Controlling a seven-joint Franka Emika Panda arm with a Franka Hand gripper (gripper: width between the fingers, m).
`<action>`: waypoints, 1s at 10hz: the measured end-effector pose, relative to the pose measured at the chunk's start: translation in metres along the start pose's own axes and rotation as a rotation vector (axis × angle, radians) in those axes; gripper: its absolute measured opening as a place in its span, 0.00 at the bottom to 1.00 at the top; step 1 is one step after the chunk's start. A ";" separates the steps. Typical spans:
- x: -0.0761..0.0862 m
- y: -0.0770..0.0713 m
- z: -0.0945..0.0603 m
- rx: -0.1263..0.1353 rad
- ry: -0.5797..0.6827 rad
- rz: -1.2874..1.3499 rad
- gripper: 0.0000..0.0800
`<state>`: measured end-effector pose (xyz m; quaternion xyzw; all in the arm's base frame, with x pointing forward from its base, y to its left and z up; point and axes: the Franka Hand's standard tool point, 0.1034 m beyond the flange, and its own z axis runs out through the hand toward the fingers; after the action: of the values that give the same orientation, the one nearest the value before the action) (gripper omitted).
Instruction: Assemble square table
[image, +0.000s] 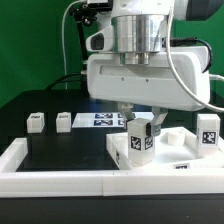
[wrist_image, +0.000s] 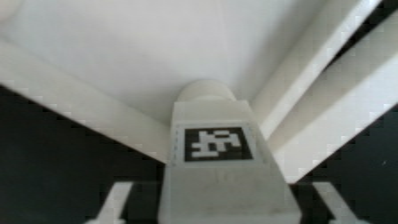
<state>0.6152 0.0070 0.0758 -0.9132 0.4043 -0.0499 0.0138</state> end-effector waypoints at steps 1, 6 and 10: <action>-0.001 0.000 0.000 -0.011 0.012 0.164 0.36; -0.002 -0.001 0.000 -0.008 0.012 0.334 0.64; -0.002 -0.001 -0.001 -0.008 0.012 0.084 0.80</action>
Offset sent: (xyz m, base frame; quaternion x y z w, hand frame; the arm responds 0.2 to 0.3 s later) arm 0.0000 0.0000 0.0000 0.0000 0.0000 0.1938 0.9810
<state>0.6146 0.0088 0.0764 -0.8951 0.4426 -0.0533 0.0099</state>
